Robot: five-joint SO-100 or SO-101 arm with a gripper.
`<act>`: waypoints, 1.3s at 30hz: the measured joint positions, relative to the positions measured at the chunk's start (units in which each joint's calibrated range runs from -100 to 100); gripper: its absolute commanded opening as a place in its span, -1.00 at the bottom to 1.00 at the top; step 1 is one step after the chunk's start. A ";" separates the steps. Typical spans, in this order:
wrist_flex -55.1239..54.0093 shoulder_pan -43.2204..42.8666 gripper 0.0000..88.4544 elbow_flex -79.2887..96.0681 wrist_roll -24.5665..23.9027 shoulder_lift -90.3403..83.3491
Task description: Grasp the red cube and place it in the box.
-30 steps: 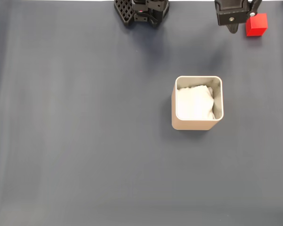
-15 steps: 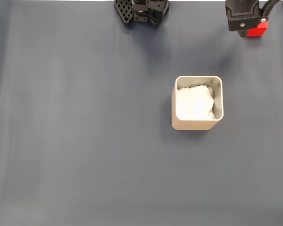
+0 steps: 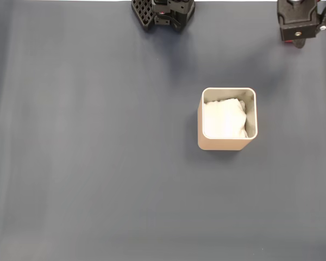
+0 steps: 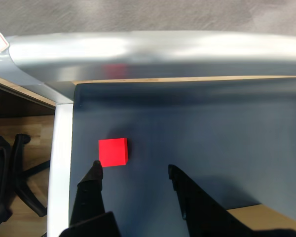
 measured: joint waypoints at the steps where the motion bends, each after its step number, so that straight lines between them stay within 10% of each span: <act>1: -0.08 -0.38 -0.23 -0.27 0.00 0.18; 39: -3.09 -6.61 -0.23 -0.18 -4.35 4.10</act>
